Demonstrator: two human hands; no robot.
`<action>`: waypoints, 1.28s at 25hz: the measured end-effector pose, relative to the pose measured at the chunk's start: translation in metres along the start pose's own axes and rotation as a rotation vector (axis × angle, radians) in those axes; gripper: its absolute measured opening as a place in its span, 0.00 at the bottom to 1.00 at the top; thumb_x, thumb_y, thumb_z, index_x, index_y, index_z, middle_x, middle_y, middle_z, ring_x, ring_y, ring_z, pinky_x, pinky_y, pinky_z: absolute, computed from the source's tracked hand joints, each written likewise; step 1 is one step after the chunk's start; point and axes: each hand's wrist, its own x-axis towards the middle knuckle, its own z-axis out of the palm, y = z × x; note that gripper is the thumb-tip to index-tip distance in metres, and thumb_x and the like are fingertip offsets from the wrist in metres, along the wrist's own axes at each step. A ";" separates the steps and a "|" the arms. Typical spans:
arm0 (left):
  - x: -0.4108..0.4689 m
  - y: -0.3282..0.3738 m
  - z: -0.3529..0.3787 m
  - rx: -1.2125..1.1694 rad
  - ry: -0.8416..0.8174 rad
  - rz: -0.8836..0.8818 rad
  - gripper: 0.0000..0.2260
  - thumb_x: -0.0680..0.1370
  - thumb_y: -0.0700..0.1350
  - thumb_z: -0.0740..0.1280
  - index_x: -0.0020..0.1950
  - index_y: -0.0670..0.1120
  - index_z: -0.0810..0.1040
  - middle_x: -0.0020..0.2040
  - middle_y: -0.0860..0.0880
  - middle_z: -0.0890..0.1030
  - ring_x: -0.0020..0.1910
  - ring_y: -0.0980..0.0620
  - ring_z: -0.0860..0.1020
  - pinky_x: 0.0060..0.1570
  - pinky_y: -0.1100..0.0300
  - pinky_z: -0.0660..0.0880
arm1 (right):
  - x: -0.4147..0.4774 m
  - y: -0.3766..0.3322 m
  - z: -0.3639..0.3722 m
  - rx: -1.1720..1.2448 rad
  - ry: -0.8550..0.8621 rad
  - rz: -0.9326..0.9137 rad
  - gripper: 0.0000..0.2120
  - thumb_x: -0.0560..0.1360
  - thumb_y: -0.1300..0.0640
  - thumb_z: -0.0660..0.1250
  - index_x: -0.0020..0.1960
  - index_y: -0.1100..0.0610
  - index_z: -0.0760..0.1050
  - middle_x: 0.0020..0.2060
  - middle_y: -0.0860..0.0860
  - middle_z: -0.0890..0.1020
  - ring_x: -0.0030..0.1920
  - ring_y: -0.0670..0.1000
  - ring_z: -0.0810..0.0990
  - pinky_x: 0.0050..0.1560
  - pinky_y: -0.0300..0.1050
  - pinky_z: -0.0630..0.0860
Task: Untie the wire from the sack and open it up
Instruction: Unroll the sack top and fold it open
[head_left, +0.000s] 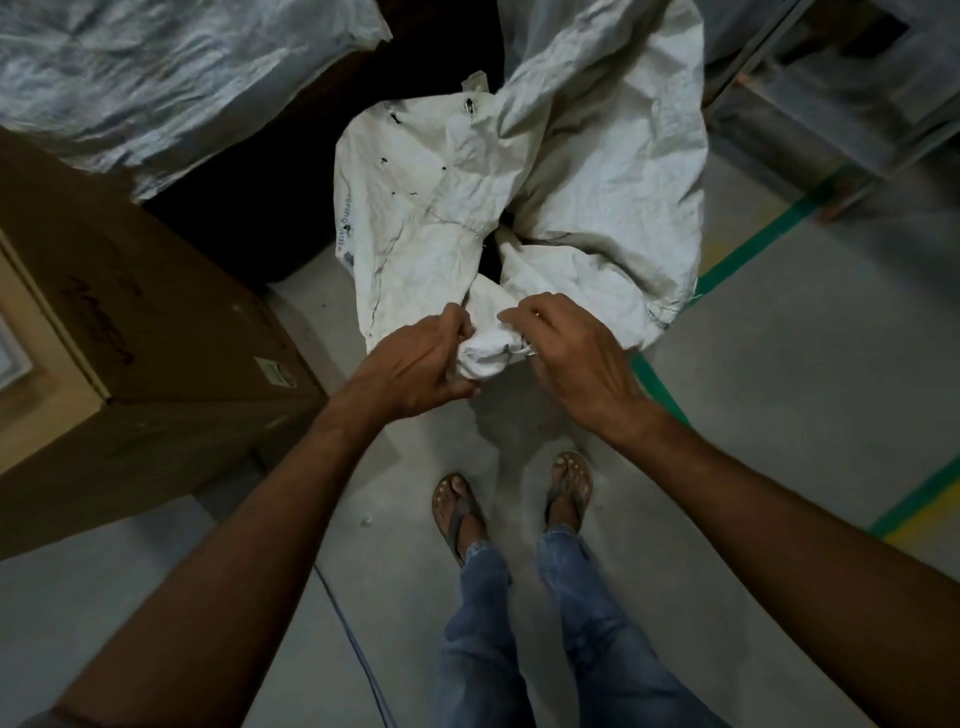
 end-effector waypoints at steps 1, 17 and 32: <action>0.003 0.003 0.004 0.037 0.018 -0.065 0.28 0.74 0.57 0.73 0.65 0.47 0.66 0.55 0.45 0.79 0.50 0.44 0.79 0.41 0.52 0.74 | -0.002 -0.002 0.004 -0.045 0.015 -0.020 0.13 0.74 0.70 0.66 0.56 0.62 0.81 0.48 0.59 0.82 0.45 0.60 0.81 0.37 0.55 0.78; 0.010 -0.004 -0.041 0.008 0.164 -0.083 0.43 0.73 0.71 0.67 0.76 0.43 0.63 0.73 0.42 0.70 0.67 0.44 0.74 0.65 0.49 0.68 | 0.043 0.015 0.020 -0.127 0.307 0.087 0.09 0.78 0.69 0.60 0.52 0.63 0.78 0.55 0.60 0.83 0.52 0.62 0.81 0.51 0.57 0.79; 0.043 -0.047 -0.085 0.636 0.538 -0.125 0.22 0.70 0.34 0.69 0.64 0.44 0.78 0.52 0.39 0.76 0.47 0.38 0.72 0.42 0.47 0.64 | 0.140 0.055 0.011 0.141 -0.239 -0.036 0.20 0.72 0.50 0.72 0.63 0.50 0.75 0.57 0.50 0.80 0.56 0.55 0.77 0.49 0.47 0.72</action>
